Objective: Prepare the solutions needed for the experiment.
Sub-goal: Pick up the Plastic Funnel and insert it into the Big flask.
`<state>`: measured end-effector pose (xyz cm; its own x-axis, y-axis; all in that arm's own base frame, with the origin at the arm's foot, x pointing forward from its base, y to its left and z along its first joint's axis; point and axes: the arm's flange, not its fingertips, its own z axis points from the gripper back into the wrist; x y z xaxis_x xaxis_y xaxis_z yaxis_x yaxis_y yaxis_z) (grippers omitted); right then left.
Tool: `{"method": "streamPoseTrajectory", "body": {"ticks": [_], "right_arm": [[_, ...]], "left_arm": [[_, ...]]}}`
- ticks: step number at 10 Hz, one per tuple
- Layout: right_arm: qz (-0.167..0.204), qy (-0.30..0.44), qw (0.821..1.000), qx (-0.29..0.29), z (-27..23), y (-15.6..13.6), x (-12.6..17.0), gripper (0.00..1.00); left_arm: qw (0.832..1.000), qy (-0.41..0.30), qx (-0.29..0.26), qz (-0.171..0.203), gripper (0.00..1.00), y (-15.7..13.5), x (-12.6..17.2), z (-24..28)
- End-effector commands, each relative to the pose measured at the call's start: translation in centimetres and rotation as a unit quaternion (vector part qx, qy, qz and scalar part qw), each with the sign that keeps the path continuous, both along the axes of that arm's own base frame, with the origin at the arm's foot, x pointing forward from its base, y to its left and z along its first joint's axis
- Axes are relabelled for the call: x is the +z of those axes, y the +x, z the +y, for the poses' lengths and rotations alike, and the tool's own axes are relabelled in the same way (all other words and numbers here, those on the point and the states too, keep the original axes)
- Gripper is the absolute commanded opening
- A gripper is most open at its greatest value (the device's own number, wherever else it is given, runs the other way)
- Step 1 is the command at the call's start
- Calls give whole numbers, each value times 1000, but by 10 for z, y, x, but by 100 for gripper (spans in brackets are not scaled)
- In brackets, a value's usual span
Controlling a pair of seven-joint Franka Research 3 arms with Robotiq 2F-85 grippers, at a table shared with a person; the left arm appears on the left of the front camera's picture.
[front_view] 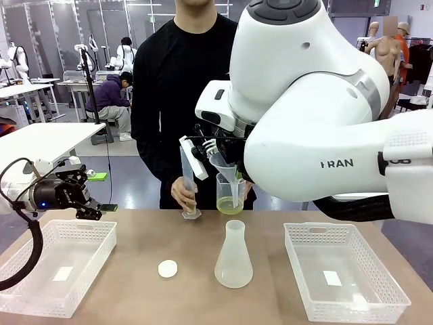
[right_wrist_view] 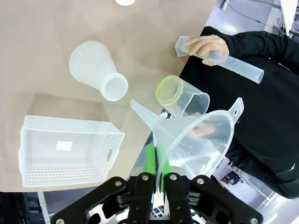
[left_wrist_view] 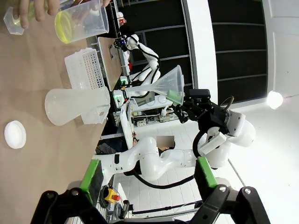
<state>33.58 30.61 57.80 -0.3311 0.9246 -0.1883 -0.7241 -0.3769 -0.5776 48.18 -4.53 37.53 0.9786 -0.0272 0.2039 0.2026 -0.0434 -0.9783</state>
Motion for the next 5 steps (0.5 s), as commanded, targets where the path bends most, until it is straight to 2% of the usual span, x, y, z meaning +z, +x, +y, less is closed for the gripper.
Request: {"method": "streamPoseTrajectory", "body": {"ticks": [1, 5], "right_arm": [[-5, 21, 1000, 12, -5, -5, -12, 4], [1, 33, 999, 12, -6, -4, -29, 4]], "left_arm": [[1000, -6, -3, -2, 100, -2, 2, 0], [1000, -6, -3, -2, 100, -2, 2, 0]]}}
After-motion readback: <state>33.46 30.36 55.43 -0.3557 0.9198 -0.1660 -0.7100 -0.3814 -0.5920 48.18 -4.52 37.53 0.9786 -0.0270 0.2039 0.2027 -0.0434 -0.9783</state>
